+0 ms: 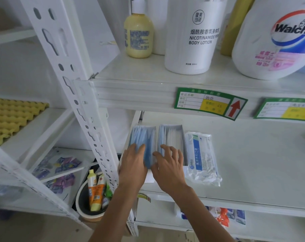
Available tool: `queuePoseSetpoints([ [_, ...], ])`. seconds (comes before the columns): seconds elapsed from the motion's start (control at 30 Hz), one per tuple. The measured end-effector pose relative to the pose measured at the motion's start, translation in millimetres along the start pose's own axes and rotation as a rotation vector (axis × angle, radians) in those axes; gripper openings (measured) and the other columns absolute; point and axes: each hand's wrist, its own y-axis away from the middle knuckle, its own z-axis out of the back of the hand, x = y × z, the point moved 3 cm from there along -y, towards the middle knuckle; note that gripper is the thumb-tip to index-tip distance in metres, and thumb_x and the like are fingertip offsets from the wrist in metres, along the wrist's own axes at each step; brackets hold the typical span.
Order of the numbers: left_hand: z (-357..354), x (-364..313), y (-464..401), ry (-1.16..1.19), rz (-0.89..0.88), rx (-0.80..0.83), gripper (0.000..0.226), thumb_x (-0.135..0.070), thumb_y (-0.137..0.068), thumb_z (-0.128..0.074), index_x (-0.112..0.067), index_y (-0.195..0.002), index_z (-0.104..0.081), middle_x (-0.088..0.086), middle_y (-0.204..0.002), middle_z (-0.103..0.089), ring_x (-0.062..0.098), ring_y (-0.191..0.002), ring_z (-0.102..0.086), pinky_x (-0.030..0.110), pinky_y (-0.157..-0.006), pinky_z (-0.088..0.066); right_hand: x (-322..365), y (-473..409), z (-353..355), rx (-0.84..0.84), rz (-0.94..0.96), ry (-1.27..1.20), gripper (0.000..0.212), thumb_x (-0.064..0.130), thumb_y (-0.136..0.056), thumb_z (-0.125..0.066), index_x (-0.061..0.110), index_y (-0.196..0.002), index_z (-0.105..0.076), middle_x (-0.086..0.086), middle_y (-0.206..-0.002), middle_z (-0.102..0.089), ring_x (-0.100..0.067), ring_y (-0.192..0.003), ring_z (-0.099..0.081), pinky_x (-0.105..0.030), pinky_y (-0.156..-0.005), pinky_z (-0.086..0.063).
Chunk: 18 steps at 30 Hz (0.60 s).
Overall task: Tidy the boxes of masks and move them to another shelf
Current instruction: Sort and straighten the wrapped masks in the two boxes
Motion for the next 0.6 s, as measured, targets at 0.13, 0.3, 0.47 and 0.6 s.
queuePoseSetpoints([
  [0.13, -3, 3, -2, -0.017, 0.016, -0.015, 0.033, -0.02, -0.092, -0.069, -0.018, -0.125, -0.064, 0.008, -0.145, -0.045, 0.028, -0.13, -0.049, 0.044, -0.099, -0.051, -2, -2, 3, 0.011, 0.004, -0.015, 0.033, 0.043, -0.094, -0.051, 0.031, -0.122, -0.064, 0.0, -0.149, -0.042, -0.027, -0.141, -0.031, -0.054, -0.121, -0.015],
  [0.3, -4, 3, -3, 0.065, 0.013, -0.059, 0.032, -0.036, -0.101, -0.046, -0.011, -0.105, -0.066, 0.008, -0.148, -0.043, 0.026, -0.13, -0.047, 0.041, -0.102, -0.048, 0, -7, 10, 0.066, -0.003, 0.01, 0.042, 0.05, -0.097, -0.046, 0.031, -0.132, -0.059, 0.003, -0.155, -0.036, -0.026, -0.146, -0.023, -0.058, -0.122, -0.005],
  [0.47, -3, 3, -4, 0.054, 0.04, 0.02, 0.046, -0.053, -0.1, -0.048, -0.014, -0.12, -0.062, 0.005, -0.153, -0.038, 0.025, -0.138, -0.04, 0.047, -0.102, -0.05, 5, -7, 10, 0.111, 0.045, 0.019, 0.031, 0.039, -0.099, -0.046, 0.033, -0.126, -0.061, -0.001, -0.161, -0.024, -0.029, -0.15, -0.011, -0.061, -0.121, 0.002],
  [0.6, 0, 3, -5, 0.094, 0.089, 0.018, 0.036, -0.038, -0.094, -0.064, -0.014, -0.12, -0.063, 0.002, -0.152, -0.038, 0.025, -0.137, -0.041, 0.047, -0.102, -0.05, 3, -2, 5, 0.147, 0.057, -0.015, 0.036, 0.034, -0.102, -0.043, 0.035, -0.136, -0.055, -0.001, -0.162, -0.022, -0.03, -0.15, -0.009, -0.061, -0.121, 0.006],
])
